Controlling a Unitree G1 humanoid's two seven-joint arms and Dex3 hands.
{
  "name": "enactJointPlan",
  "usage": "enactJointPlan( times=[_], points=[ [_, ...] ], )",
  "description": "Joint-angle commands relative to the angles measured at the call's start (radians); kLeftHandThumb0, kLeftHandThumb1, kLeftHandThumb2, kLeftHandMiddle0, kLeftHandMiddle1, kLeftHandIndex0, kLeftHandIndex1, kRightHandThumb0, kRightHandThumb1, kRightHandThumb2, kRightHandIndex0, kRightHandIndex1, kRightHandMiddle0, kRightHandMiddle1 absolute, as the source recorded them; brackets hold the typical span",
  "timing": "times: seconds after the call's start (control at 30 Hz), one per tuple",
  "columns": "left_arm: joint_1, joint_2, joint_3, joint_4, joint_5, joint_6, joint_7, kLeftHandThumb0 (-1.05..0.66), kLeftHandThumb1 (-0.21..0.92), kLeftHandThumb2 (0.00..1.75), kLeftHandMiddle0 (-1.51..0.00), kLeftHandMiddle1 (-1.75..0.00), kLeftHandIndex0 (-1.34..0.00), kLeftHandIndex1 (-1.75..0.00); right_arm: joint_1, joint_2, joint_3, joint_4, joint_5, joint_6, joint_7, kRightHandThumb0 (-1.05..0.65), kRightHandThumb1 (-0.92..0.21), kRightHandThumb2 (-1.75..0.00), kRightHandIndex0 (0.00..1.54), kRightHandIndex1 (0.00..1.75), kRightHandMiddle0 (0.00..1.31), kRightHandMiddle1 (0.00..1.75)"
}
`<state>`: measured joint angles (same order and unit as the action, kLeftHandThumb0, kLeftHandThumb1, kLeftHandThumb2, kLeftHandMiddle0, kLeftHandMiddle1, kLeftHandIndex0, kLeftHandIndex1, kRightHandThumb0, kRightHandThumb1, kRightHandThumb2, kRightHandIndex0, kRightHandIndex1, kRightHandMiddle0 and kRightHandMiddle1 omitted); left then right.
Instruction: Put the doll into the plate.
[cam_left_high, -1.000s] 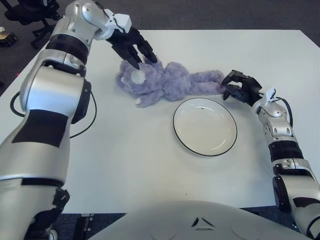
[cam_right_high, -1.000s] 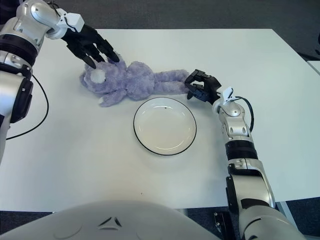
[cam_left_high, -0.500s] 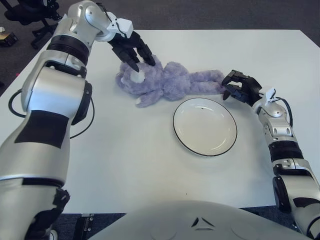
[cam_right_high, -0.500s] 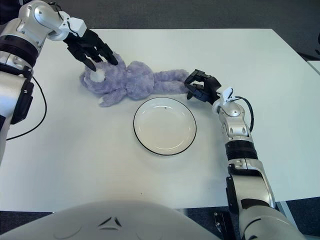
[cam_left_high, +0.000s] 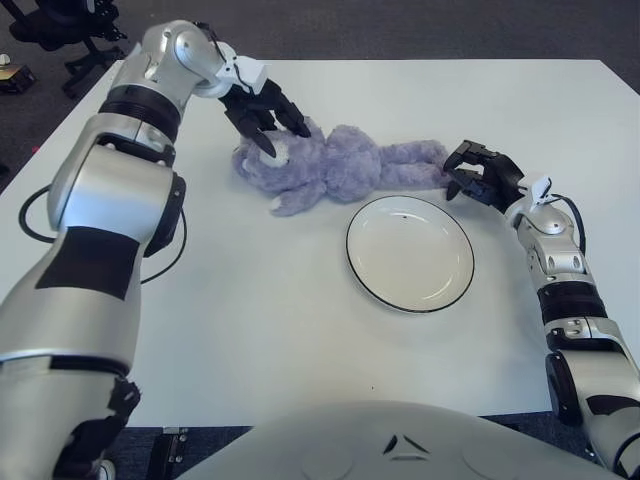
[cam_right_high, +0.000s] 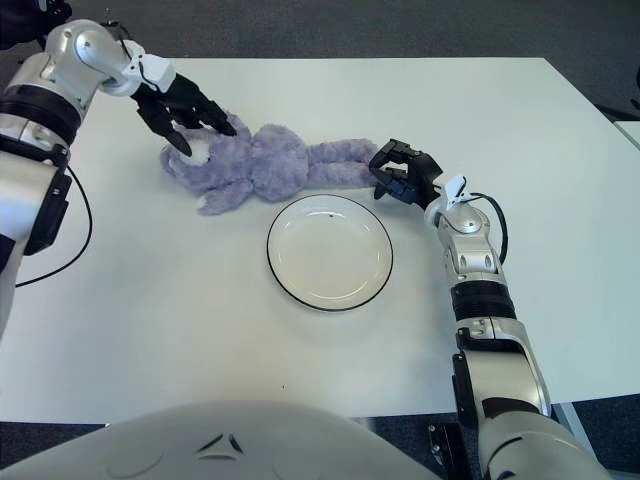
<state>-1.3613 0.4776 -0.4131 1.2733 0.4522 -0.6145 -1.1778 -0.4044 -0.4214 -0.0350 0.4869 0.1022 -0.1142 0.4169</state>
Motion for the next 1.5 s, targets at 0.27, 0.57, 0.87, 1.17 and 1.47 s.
enactJointPlan(
  times=[0.27,0.57,0.87,1.17,1.47],
  points=[
    [0.218,0.05,-0.025,-0.139,-0.02,-0.183,0.087,-0.64,0.91,0.01,-0.52,0.0,-0.45,-0.03,0.057,-0.012,0.035,0.041,-0.041,0.029,0.042,-0.36,-0.92,-0.31,0.85,1.27,0.43,1.52],
    [0.284,0.062,-0.025,-0.21,-0.07,-0.341,0.146,-0.62,0.9,0.0,-0.67,-0.06,-0.53,-0.06,0.055,-0.017,0.038,0.051,-0.04,0.02,0.052,-0.36,-0.92,-0.31,0.85,1.26,0.43,1.51],
    [0.342,0.062,-0.052,-0.265,-0.021,-0.354,0.238,-0.64,0.9,0.0,-0.73,-0.07,-0.59,-0.08,0.053,-0.021,0.041,0.055,-0.039,0.015,0.058,-0.36,-0.92,-0.3,0.85,1.26,0.43,1.51],
    [0.386,0.089,-0.088,-0.366,0.057,-0.311,0.355,-0.66,0.89,0.0,-0.81,-0.1,-0.55,-0.46,0.052,-0.022,0.045,0.057,-0.039,0.011,0.06,-0.36,-0.92,-0.3,0.84,1.26,0.43,1.51],
    [0.412,0.113,-0.118,-0.405,0.161,-0.301,0.531,-0.64,0.88,0.0,-0.82,-0.18,-0.47,-0.69,0.049,-0.026,0.048,0.066,-0.039,-0.001,0.066,-0.36,-0.92,-0.31,0.83,1.26,0.43,1.51]
  ],
)
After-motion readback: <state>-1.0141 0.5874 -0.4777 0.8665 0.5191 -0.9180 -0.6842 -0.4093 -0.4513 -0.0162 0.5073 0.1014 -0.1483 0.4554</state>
